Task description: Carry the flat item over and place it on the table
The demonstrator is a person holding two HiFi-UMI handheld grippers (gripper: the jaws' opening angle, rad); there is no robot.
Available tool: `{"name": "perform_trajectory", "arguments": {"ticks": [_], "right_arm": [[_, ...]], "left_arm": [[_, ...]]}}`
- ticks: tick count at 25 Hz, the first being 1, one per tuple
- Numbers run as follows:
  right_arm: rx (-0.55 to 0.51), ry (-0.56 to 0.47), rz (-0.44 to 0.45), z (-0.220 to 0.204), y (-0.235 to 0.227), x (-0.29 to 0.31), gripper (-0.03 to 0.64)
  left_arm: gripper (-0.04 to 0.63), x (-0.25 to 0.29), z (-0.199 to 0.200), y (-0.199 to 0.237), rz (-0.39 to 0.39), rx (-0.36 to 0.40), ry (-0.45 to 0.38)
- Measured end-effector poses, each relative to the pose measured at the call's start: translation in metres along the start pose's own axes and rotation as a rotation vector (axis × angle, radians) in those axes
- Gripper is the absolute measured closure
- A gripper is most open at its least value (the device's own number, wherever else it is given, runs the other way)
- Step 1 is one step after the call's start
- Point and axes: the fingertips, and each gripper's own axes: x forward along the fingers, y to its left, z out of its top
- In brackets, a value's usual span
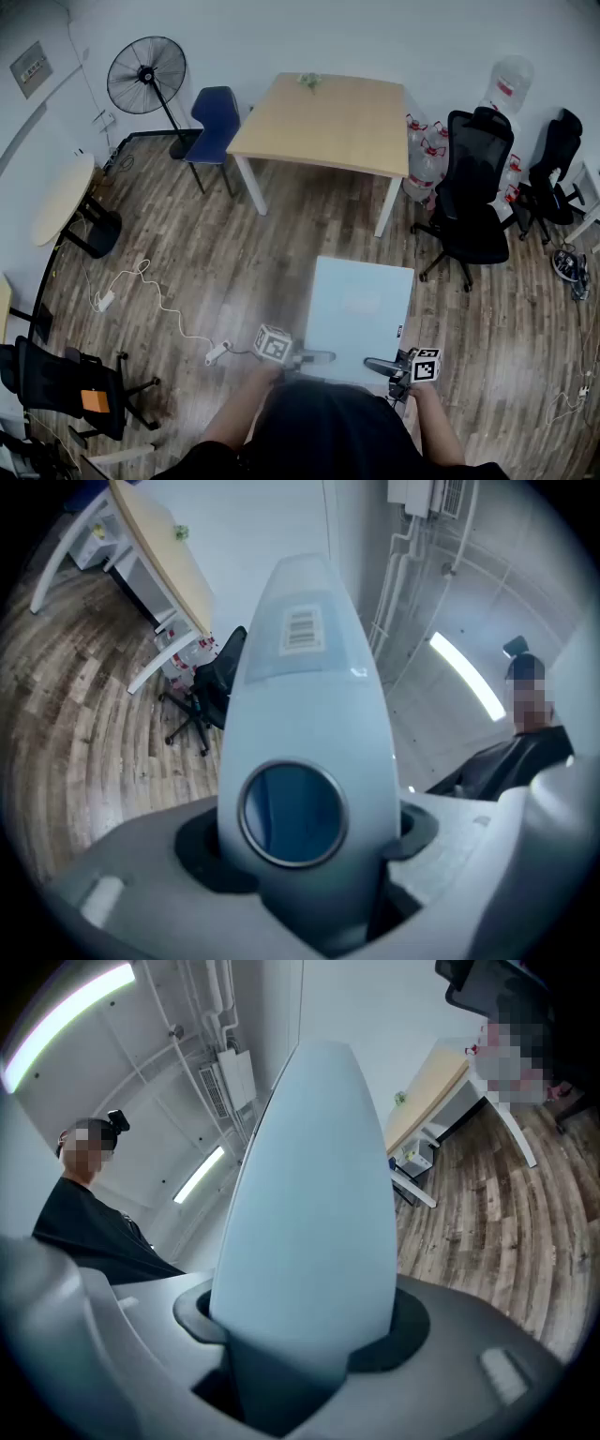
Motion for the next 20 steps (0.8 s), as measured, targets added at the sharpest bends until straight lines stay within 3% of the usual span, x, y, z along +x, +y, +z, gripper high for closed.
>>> {"name": "perform_trajectory", "arguments": {"ticks": [9,20], "right_arm": [[-0.016,0.007,0.011,0.007,-0.005,0.002,0.311],[0.043,0.012,0.025,0.024,-0.013,-0.006,0.305]], "left_arm": [[0.256,0.0,0.007,0.003,0.01,0.02,-0.014],[0.253,0.013,0.023,0.004,0.016,-0.011,-0.032]]}}
